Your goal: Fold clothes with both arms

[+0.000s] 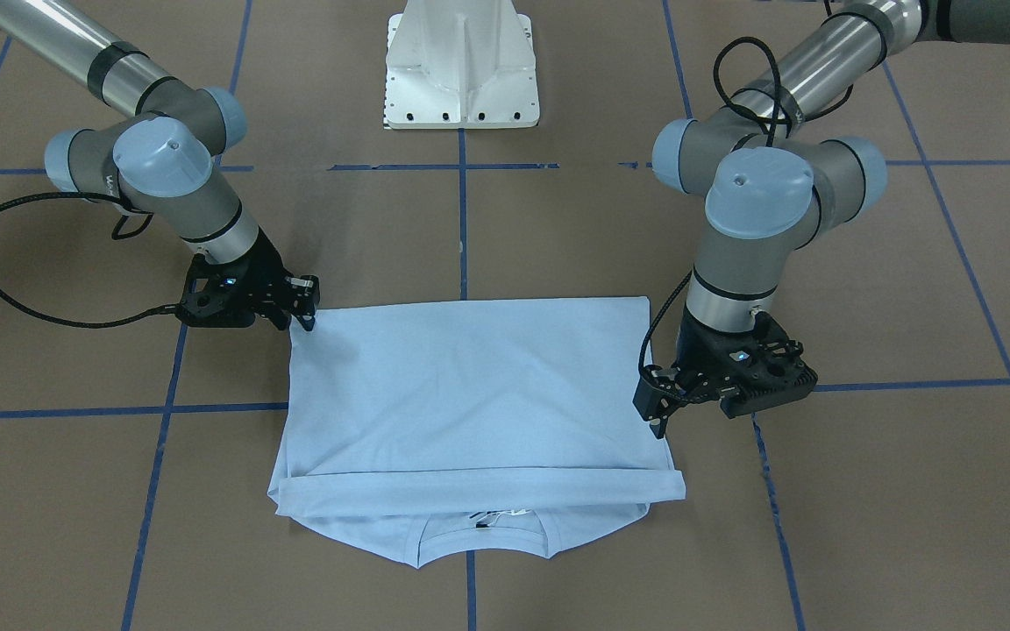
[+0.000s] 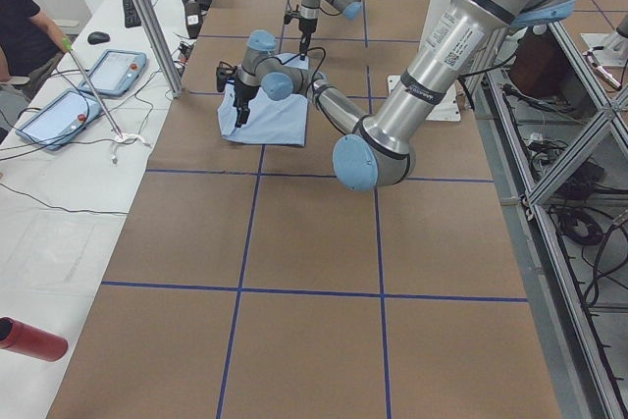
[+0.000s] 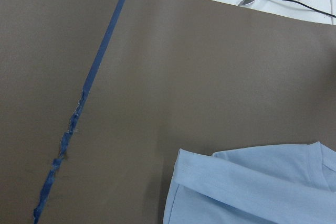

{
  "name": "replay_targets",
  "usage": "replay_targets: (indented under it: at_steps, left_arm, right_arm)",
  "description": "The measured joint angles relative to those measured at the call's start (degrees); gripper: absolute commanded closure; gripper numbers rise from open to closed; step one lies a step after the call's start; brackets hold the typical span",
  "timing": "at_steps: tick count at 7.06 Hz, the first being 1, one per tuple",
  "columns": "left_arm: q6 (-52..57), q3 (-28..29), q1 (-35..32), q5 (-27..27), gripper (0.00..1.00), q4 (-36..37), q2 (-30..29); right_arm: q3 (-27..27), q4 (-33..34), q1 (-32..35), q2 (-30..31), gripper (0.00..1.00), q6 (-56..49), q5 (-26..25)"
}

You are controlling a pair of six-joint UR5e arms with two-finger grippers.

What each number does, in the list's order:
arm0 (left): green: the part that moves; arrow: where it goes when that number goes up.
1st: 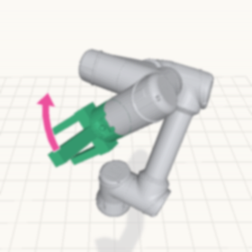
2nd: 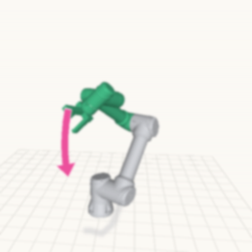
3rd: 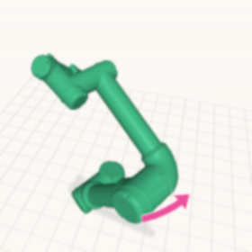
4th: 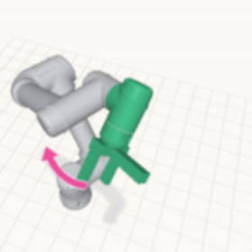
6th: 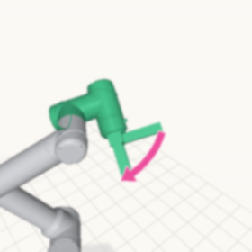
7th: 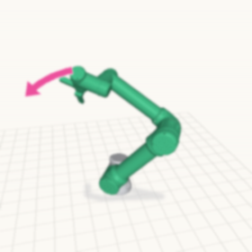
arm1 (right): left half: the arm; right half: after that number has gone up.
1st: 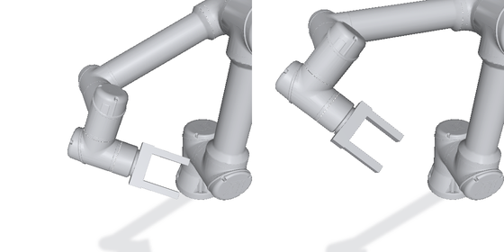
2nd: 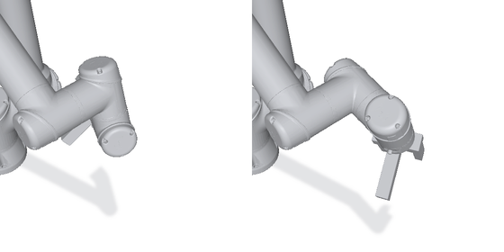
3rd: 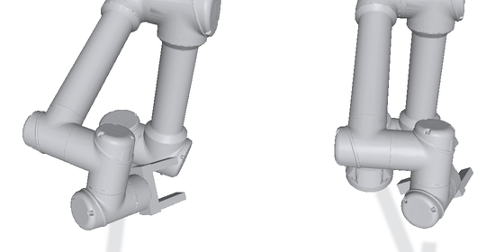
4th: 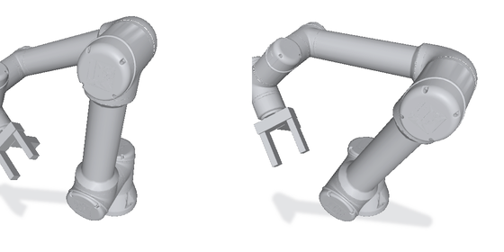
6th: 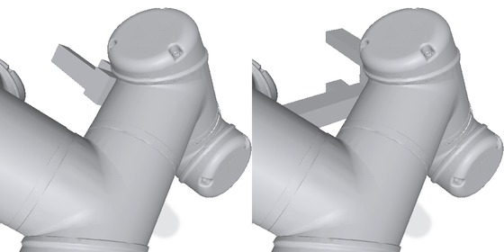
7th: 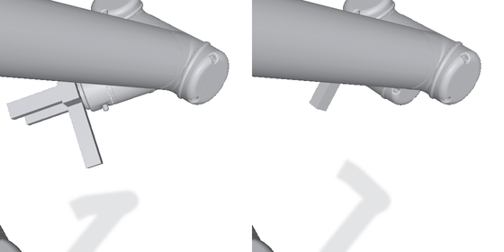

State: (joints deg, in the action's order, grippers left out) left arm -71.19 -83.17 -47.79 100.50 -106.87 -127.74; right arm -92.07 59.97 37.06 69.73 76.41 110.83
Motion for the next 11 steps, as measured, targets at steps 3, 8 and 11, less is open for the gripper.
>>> replay_targets:
  at_steps: [3,8,11]
  left_arm:
    - [-0.1,0.3,0.1,0.0,0.0,-0.1,0.0]
    - [-1.4,-1.6,0.2,-0.2,0.0,0.1,0.3]
    - [-2.3,-5.5,2.2,-0.1,0.0,0.1,2.3]
  right_arm:
    - [0.0,0.0,0.3,-0.5,1.0,-0.1,0.7]
    - [-20.9,0.0,-8.5,19.9,1.0,1.4,4.0]
    - [-31.4,-0.1,-22.4,33.8,0.02,4.8,3.9]
